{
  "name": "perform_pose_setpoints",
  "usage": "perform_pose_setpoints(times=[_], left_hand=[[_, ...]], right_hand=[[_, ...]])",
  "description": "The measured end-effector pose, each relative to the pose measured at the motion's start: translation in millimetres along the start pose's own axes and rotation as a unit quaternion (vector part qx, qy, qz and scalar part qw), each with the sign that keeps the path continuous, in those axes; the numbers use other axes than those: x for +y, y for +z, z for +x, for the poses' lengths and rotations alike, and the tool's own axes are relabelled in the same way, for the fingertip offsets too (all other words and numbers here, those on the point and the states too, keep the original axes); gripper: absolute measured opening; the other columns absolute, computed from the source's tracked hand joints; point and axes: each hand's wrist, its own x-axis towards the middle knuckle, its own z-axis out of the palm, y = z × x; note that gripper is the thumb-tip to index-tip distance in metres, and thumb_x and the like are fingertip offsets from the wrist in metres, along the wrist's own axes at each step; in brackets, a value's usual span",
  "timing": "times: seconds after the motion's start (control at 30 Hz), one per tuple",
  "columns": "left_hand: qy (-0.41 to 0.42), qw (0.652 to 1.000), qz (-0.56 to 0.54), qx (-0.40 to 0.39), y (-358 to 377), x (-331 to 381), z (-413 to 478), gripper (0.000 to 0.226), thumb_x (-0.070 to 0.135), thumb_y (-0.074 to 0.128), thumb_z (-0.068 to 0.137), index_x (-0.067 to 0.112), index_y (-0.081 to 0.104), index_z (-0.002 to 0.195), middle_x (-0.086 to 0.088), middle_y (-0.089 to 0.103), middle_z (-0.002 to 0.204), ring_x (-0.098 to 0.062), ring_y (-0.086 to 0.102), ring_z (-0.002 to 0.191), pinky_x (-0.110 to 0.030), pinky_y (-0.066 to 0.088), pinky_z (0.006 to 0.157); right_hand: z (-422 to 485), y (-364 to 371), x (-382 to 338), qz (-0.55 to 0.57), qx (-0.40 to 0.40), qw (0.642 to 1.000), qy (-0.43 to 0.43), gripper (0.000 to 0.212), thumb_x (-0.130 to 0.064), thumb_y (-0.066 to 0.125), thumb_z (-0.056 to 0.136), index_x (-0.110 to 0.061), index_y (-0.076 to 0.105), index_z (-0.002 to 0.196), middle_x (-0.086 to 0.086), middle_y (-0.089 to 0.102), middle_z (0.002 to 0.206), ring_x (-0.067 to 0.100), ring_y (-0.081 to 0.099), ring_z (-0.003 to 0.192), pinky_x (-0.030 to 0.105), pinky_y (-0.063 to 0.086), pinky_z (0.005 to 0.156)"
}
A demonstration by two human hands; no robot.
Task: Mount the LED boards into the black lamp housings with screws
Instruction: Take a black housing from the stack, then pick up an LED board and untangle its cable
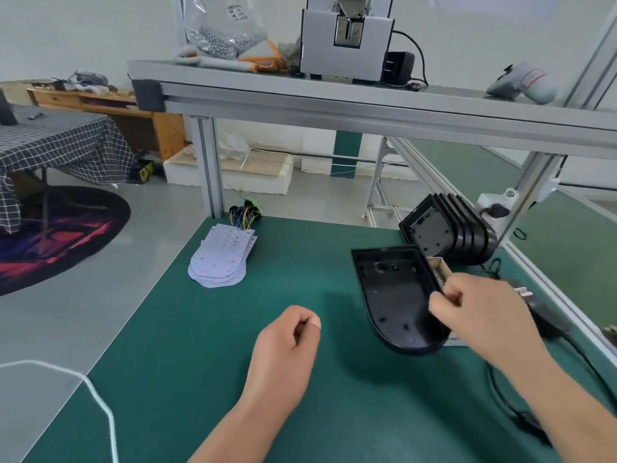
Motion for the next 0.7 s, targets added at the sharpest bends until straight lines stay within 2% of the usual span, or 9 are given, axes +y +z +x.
perform_pose_setpoints(times=[0.13,0.2,0.27,0.33,0.37,0.43,0.53,0.63,0.7], left_hand=[[0.009,0.992,0.113,0.062,-7.5,1.6,20.0,0.010,0.040,0.055,0.100,0.041,0.060,0.092,0.023,0.067,0.082,-0.003,0.059,0.068,-0.028,0.050,0.062],[0.018,0.978,0.164,0.128,-20.6,3.2,43.8,0.012,0.037,0.054,0.099,0.037,0.060,0.089,0.018,0.068,0.084,-0.007,0.062,0.075,-0.029,0.050,0.065],[0.007,0.960,0.203,0.194,-38.9,2.2,71.8,0.016,0.032,0.053,0.099,0.030,0.067,0.092,0.007,0.071,0.093,-0.024,0.063,0.091,-0.035,0.047,0.068],[-0.041,0.932,0.262,0.246,-58.2,-1.7,99.5,0.029,0.033,0.055,0.100,0.019,0.071,0.119,-0.011,0.067,0.125,-0.035,0.054,0.118,-0.044,0.046,0.091],[-0.075,0.917,0.292,0.262,-66.9,-4.5,111.2,0.041,0.036,0.056,0.101,0.013,0.065,0.133,-0.015,0.059,0.137,-0.037,0.047,0.129,-0.048,0.040,0.103],[-0.124,0.894,0.337,0.269,-82.2,-13.7,129.7,0.058,0.044,0.056,0.101,0.003,0.054,0.143,-0.020,0.049,0.146,-0.038,0.039,0.135,-0.050,0.035,0.111],[-0.177,0.880,0.372,0.237,-95.0,-33.7,148.5,0.075,0.056,0.053,0.101,-0.002,0.046,0.148,-0.023,0.045,0.151,-0.040,0.038,0.139,-0.052,0.035,0.113],[-0.199,0.867,0.401,0.218,-98.5,-47.6,158.7,0.084,0.066,0.049,0.100,-0.005,0.049,0.147,-0.024,0.047,0.146,-0.040,0.039,0.135,-0.052,0.035,0.109],[-0.198,0.867,0.403,0.218,-99.0,-51.1,162.0,0.083,0.065,0.053,0.099,-0.005,0.053,0.143,-0.025,0.049,0.144,-0.040,0.039,0.133,-0.052,0.035,0.108]], right_hand=[[-65.2,7.3,3.8,0.022,-0.061,0.997,0.036,0.038,-0.040,0.068,0.081,-0.017,0.045,0.062,0.000,0.053,0.053,0.019,0.054,0.058,0.033,0.039,0.055],[-83.8,12.8,4.0,0.014,-0.087,0.995,0.041,0.040,-0.045,0.068,0.082,-0.016,0.047,0.063,0.002,0.055,0.056,0.020,0.056,0.062,0.037,0.039,0.058],[-96.5,18.8,3.8,0.032,-0.101,0.993,0.050,0.041,-0.048,0.068,0.082,-0.017,0.048,0.064,0.002,0.055,0.058,0.021,0.056,0.066,0.038,0.038,0.061],[-102.0,22.2,4.1,0.055,-0.098,0.992,0.055,0.041,-0.051,0.067,0.081,-0.017,0.048,0.066,0.001,0.057,0.059,0.020,0.057,0.068,0.037,0.043,0.064],[-102.8,23.1,5.3,0.062,-0.099,0.992,0.053,0.042,-0.051,0.067,0.081,-0.017,0.048,0.067,0.001,0.057,0.060,0.020,0.058,0.069,0.036,0.045,0.066],[-101.8,23.9,8.4,0.052,-0.115,0.991,0.049,0.044,-0.054,0.064,0.084,-0.017,0.046,0.070,0.001,0.058,0.064,0.020,0.059,0.072,0.035,0.047,0.070],[-100.8,22.9,11.9,0.050,-0.147,0.987,0.048,0.045,-0.063,0.057,0.089,-0.022,0.046,0.074,0.001,0.055,0.065,0.018,0.056,0.073,0.030,0.045,0.071],[-98.6,21.3,10.2,0.060,-0.162,0.984,0.041,0.031,-0.075,0.046,0.083,-0.044,0.047,0.080,0.001,0.050,0.063,0.014,0.049,0.068,0.027,0.044,0.069],[-97.9,21.9,11.3,0.073,-0.163,0.983,0.037,0.037,-0.079,0.042,0.081,-0.042,0.045,0.081,0.002,0.050,0.063,0.015,0.046,0.067,0.028,0.044,0.068]])
